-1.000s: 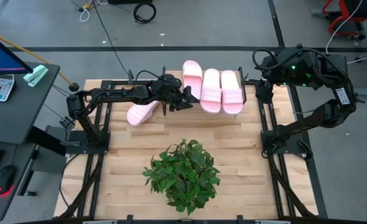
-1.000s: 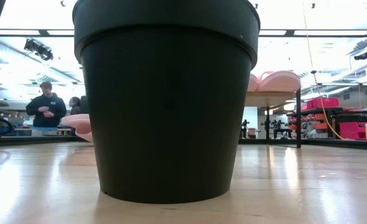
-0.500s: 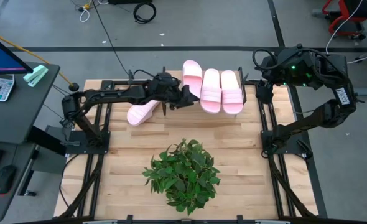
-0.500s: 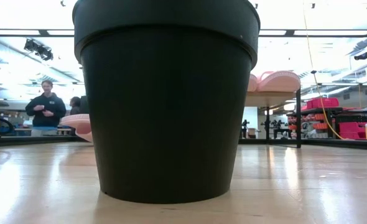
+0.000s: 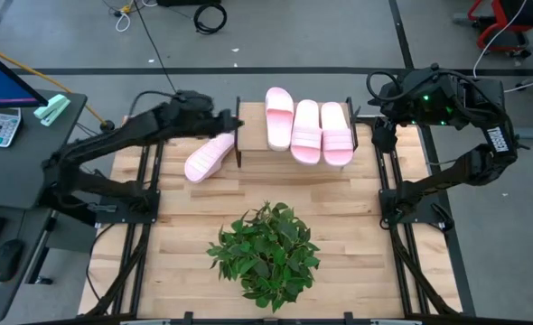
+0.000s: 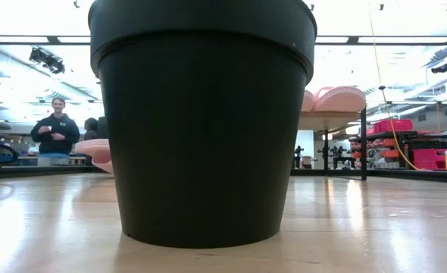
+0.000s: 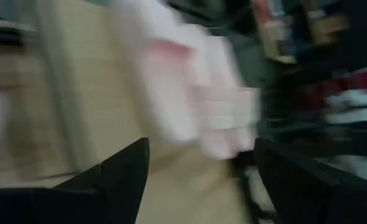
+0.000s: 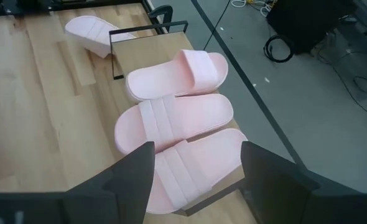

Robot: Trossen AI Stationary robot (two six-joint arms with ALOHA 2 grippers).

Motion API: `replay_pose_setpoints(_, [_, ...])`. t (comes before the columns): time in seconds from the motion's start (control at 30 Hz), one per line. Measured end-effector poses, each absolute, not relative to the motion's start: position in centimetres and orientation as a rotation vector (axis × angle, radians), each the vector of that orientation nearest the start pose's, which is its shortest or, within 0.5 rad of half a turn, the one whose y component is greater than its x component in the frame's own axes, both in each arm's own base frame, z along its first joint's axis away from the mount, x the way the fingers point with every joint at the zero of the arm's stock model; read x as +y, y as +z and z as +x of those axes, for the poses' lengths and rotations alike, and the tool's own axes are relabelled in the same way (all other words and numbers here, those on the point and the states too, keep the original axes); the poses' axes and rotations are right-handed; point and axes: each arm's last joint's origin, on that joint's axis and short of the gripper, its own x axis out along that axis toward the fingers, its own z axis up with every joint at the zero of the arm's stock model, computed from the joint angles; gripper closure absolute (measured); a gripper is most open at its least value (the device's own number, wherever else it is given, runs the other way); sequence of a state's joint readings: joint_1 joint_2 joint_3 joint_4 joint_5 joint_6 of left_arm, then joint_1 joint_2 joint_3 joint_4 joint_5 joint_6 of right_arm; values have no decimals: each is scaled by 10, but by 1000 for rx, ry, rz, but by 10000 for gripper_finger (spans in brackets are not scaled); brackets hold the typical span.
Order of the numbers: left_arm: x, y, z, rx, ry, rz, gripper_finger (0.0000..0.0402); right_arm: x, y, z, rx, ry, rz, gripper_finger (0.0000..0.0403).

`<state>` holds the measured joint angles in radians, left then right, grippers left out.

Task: Pick and place slides into the shelf
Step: Put the slide on the shelf

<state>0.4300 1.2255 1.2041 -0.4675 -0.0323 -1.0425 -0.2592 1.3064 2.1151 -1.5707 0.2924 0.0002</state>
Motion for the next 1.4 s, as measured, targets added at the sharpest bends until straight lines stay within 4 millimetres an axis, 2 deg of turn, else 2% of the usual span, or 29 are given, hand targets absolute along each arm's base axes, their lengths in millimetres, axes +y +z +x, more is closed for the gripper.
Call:
replay_pose_setpoints(0.17, [96,364,197,315,851,-1022,109,-45,511,139,766,-520,16,158])
replay_pose_setpoints(0.27, [89,360,186,392,930,-970,109,-46,506,142,784,-525,30,158])
replay_pose_setpoints(0.47, [86,345,179,578,1043,-885,109,-49,489,154,861,-527,52,158])
replay_pose_setpoints(0.73, [102,318,177,952,1121,-738,109,-53,460,170,973,-564,132,158])
replay_pose_setpoints(1.03, [98,305,192,1165,945,-505,109,-52,447,177,987,-589,232,158])
replay_pose_setpoints(1.4, [61,305,203,1325,583,-139,109,-44,448,179,961,-611,252,158])
